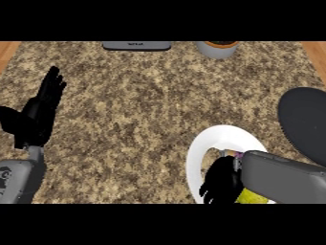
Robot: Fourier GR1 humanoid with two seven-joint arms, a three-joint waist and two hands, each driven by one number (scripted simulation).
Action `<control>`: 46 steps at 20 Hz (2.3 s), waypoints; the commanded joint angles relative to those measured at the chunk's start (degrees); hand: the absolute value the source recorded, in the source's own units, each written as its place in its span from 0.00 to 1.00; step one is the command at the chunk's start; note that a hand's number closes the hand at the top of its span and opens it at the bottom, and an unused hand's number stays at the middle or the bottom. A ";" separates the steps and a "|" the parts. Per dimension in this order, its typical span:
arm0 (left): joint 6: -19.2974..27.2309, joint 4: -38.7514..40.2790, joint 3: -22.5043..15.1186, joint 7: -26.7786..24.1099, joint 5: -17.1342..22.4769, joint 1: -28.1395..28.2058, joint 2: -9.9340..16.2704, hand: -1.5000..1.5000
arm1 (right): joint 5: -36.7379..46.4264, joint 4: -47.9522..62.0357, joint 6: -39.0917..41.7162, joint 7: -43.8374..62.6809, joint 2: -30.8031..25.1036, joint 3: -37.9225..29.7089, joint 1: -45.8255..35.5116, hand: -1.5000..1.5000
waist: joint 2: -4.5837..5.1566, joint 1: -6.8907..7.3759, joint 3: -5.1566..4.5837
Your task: Pick the pear from the plate and place it in the pan
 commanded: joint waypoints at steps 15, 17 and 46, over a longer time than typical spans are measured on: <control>4.22 0.82 5.08 1.25 -0.84 5.20 1.39 0.50 | -26.88 13.42 -2.34 34.43 -8.88 -32.06 16.47 1.00 | -3.07 -15.00 0.84; 4.54 1.04 6.11 1.00 -0.67 6.49 1.88 0.50 | -30.12 13.18 -8.40 40.35 -7.81 -38.30 17.00 1.00 | -3.62 -15.09 0.82; -2.10 -4.25 2.31 2.11 -0.06 3.06 -0.28 0.50 | -44.39 -3.89 -37.40 62.71 -16.90 -83.61 41.24 1.00 | 0.71 -0.45 0.49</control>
